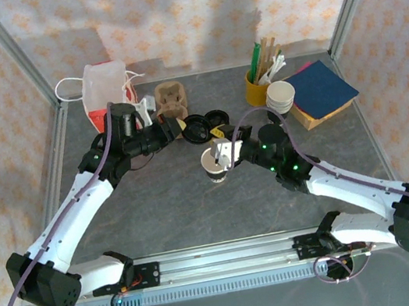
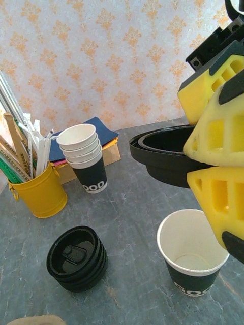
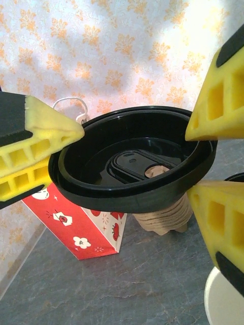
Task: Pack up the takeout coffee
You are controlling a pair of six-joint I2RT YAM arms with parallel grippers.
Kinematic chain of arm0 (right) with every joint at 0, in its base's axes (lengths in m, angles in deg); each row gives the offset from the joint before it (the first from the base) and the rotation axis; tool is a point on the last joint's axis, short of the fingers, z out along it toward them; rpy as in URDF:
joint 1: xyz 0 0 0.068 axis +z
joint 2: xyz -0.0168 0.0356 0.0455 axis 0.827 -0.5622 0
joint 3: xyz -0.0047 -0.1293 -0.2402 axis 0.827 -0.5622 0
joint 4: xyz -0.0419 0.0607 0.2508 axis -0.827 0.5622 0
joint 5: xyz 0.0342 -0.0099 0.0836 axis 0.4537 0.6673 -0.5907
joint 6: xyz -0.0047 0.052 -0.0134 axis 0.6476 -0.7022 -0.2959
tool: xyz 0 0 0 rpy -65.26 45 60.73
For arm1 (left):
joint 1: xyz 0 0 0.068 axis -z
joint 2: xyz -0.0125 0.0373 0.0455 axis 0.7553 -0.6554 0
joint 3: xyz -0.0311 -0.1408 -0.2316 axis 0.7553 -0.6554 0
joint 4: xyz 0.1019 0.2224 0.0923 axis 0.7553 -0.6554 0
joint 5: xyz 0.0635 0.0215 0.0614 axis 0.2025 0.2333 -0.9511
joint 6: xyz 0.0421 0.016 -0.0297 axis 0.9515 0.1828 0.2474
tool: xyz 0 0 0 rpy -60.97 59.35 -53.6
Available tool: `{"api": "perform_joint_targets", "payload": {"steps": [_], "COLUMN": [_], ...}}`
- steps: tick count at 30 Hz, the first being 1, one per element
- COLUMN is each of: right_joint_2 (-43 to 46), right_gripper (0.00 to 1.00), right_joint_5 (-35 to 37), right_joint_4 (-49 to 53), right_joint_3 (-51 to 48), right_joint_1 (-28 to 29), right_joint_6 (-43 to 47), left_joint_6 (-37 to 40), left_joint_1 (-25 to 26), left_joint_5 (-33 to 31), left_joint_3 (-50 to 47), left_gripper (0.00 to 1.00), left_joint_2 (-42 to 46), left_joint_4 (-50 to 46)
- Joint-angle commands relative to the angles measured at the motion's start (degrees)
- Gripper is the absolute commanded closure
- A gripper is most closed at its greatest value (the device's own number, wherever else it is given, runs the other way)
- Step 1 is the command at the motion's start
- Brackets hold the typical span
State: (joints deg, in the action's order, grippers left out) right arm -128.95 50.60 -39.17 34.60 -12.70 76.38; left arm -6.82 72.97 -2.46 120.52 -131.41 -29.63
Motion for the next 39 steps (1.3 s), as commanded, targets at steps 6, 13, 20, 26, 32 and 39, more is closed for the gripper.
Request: {"api": "perform_joint_targets", "payload": {"steps": [6,13,20,26,32,39], "right_joint_2": [1.44,1.33,2.04,4.21,4.41,0.05], "right_gripper": [0.84,1.00,1.00,1.00,1.00,1.00], "right_joint_5": [-2.40,-2.24,-2.50,-3.47,-2.00,-6.06], "right_joint_4": [-2.75,-1.50,1.80,6.38,16.58,27.81], "right_joint_3": [0.82,1.71,3.35,5.43,12.11,23.08], "right_joint_1": [0.50,0.76,0.89,0.93,0.90,-1.50], "right_joint_6": [-0.56,-0.85,-5.81,-14.48,-29.34,-55.84], "left_joint_6": [-1.59,-1.37,-0.69,1.02,4.92,7.86], "left_joint_1": [0.25,0.16,-0.70,-4.28,-7.47,-7.75], "left_joint_5": [3.79,3.74,2.37,-2.91,-13.57,-20.76], "left_joint_3": [-1.26,-1.33,-0.97,-0.07,2.22,-0.36], "left_gripper": [0.96,0.97,0.82,0.49,0.38,0.38], "left_joint_2": [1.10,0.98,1.64,4.17,7.98,10.30], "left_joint_4": [2.98,2.81,3.04,0.92,-3.59,-2.29]}}
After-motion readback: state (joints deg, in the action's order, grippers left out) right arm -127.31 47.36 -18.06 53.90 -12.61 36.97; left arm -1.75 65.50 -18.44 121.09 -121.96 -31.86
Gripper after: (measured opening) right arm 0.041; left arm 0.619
